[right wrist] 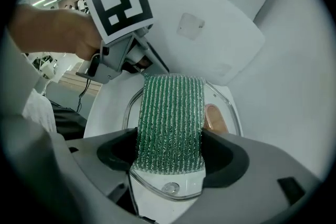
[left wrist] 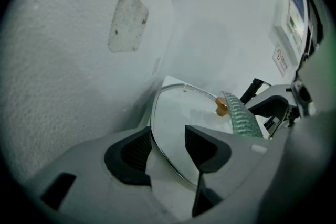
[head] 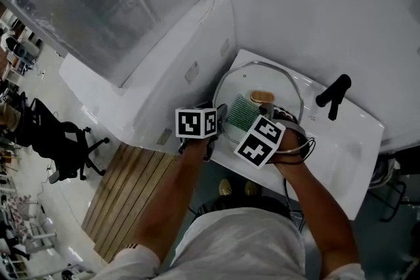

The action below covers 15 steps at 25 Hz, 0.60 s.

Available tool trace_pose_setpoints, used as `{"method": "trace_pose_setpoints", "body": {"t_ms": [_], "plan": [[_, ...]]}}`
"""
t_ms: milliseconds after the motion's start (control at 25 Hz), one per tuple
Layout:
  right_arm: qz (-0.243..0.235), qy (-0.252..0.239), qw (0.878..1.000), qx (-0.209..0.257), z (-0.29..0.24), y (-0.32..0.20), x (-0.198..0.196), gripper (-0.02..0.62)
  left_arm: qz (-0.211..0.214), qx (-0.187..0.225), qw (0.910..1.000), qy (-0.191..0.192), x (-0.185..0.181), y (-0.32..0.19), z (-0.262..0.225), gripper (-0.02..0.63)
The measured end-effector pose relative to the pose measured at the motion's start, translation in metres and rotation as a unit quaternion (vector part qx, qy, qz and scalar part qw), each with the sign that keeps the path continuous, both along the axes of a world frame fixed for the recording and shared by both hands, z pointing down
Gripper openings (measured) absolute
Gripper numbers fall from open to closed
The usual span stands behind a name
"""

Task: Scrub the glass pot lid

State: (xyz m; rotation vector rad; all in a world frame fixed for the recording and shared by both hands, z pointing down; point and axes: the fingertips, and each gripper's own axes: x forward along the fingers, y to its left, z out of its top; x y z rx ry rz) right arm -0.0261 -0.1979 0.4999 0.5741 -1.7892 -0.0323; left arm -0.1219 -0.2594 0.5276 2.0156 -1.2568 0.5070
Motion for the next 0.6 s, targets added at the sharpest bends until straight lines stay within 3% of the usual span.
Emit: {"method": "trace_pose_setpoints", "body": {"t_ms": [280, 600], "plan": [[-0.003, -0.006, 1.000, -0.007, 0.014, 0.004, 0.002, 0.348, 0.001, 0.003, 1.0000, -0.001, 0.001, 0.000, -0.001, 0.212], [0.008, -0.080, 0.997, 0.001, 0.003, 0.008, 0.019, 0.348, 0.001, 0.004, 1.0000, -0.003, 0.000, 0.000, 0.000, 0.212]]}}
